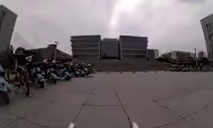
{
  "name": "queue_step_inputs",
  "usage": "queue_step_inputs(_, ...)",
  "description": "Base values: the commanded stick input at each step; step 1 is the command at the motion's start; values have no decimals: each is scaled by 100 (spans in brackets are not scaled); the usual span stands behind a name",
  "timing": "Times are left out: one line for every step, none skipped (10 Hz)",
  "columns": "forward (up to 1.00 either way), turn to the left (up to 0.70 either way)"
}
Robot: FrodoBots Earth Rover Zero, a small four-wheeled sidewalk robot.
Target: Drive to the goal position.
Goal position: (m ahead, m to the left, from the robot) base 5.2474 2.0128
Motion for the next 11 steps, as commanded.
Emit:
queue_step_inputs(70, 0)
queue_step_inputs(70, 0)
queue_step_inputs(70, 0)
queue_step_inputs(70, 0)
queue_step_inputs(70, 0)
queue_step_inputs(70, 0)
queue_step_inputs(70, 0)
queue_step_inputs(70, 0)
queue_step_inputs(70, 0)
queue_step_inputs(70, 0)
queue_step_inputs(70, 0)
